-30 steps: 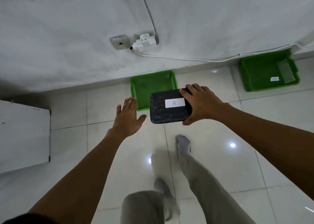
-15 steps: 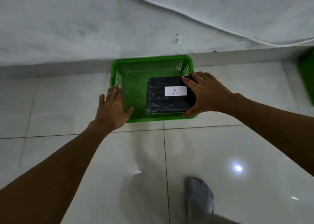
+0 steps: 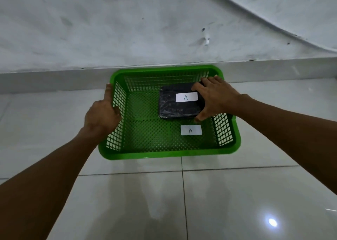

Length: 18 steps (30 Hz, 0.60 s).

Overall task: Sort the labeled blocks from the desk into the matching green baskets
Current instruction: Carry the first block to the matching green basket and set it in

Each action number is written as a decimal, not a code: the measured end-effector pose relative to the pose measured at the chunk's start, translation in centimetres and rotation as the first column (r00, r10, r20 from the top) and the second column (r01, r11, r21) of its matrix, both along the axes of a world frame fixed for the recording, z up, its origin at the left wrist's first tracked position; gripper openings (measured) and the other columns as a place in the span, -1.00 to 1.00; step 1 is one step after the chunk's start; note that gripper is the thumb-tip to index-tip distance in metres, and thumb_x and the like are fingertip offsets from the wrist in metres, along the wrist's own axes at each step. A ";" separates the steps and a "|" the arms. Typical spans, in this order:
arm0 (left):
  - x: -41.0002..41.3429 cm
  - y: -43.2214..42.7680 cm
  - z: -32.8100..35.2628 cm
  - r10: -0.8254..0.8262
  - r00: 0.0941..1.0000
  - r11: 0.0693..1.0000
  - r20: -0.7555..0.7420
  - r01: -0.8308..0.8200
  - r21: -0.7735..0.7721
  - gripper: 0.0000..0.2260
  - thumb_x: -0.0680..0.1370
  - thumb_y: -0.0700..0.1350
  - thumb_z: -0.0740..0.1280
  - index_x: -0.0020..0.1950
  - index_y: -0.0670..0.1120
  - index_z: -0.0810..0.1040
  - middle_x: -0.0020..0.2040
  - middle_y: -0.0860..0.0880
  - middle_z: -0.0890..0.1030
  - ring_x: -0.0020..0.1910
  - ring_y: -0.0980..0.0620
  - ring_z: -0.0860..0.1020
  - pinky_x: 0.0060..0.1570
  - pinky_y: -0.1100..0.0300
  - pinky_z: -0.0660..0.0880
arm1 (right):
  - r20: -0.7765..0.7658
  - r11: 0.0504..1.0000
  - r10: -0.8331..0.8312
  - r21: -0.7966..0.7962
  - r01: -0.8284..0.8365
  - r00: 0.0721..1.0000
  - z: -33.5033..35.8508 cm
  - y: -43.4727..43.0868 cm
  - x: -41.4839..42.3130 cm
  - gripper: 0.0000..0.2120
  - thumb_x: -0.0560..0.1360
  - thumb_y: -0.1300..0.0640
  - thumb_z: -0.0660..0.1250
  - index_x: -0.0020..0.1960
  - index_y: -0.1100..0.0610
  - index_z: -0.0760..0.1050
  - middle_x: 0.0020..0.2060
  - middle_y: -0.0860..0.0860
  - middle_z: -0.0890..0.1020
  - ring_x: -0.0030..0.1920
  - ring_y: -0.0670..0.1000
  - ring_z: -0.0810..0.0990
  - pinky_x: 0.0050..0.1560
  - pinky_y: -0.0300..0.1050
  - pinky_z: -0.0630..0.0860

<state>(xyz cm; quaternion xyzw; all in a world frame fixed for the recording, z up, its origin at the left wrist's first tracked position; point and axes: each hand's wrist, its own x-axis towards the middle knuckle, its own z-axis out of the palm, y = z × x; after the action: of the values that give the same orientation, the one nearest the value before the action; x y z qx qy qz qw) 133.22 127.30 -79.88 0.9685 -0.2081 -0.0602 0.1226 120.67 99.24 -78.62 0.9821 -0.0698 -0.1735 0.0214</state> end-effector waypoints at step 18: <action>-0.8 -0.5 -0.1 0.085 0.996 0.991 0.020 -0.082 -0.108 -0.43 0.50 -0.17 0.25 0.48 -0.01 0.14 -0.04 -0.33 0.59 -0.09 -0.38 0.54 -0.08 -0.14 0.50 | -0.071 0.998 -0.039 0.037 0.041 0.997 -3.3 2.7 1.5 -0.27 0.53 -0.16 0.23 0.54 -0.11 -0.11 0.56 0.12 -0.04 0.51 0.33 0.02 0.35 0.34 0.31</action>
<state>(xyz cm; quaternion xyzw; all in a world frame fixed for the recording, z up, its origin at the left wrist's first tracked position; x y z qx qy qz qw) 132.39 126.76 -80.00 0.9691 -0.1717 -0.0318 0.1740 122.14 101.90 -81.95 0.9740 -0.0853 -0.2098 0.0016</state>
